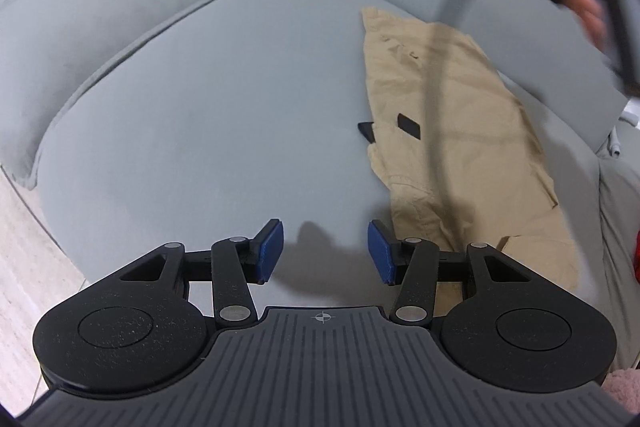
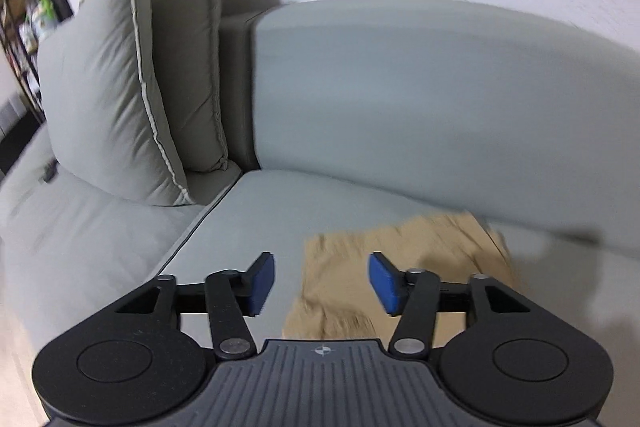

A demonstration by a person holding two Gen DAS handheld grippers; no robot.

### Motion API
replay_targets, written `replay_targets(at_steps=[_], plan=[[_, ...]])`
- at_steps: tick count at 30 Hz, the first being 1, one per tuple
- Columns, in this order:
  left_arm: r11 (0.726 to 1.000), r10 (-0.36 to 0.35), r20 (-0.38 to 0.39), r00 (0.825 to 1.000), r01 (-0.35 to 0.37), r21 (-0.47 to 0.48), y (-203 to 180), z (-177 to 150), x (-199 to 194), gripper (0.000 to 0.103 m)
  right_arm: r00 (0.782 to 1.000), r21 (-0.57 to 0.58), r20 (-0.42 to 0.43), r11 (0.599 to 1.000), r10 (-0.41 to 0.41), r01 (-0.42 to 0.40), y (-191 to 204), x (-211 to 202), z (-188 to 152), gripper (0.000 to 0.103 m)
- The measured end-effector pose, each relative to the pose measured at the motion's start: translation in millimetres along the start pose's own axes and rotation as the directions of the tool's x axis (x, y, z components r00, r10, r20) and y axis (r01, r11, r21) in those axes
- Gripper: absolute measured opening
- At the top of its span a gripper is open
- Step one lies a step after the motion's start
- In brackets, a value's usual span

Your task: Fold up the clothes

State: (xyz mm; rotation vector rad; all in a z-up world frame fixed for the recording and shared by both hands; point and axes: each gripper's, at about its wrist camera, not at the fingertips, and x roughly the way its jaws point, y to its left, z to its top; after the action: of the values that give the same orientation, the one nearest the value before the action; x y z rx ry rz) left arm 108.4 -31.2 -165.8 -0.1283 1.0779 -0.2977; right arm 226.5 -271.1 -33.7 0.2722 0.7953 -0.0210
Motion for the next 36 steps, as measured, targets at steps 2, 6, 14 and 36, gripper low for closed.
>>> replay_targets(at_steps=[2, 6, 14, 36], plan=[[1.0, 0.005, -0.004, 1.0, -0.005, 0.012, -3, -3, -2, 0.053, 1.0, 0.0, -0.003, 1.0, -0.006, 0.006, -17, -27, -19, 0.061], [0.999, 0.015, -0.011, 1.0, -0.014, 0.037, -11, -15, -12, 0.053, 0.996, 0.028, -0.033, 0.996, -0.08, 0.081, -59, -85, -76, 0.067], [0.988, -0.036, -0.02, 0.999, 0.039, 0.147, -51, -44, -35, 0.057, 0.989, 0.158, -0.133, 0.984, -0.063, 0.084, -98, -155, -209, 0.068], [0.923, 0.141, -0.08, 0.987, -0.102, 0.372, -110, -39, 56, 0.013, 0.957, -0.186, -0.174, 0.962, -0.234, 0.201, -99, -76, -254, 0.007]])
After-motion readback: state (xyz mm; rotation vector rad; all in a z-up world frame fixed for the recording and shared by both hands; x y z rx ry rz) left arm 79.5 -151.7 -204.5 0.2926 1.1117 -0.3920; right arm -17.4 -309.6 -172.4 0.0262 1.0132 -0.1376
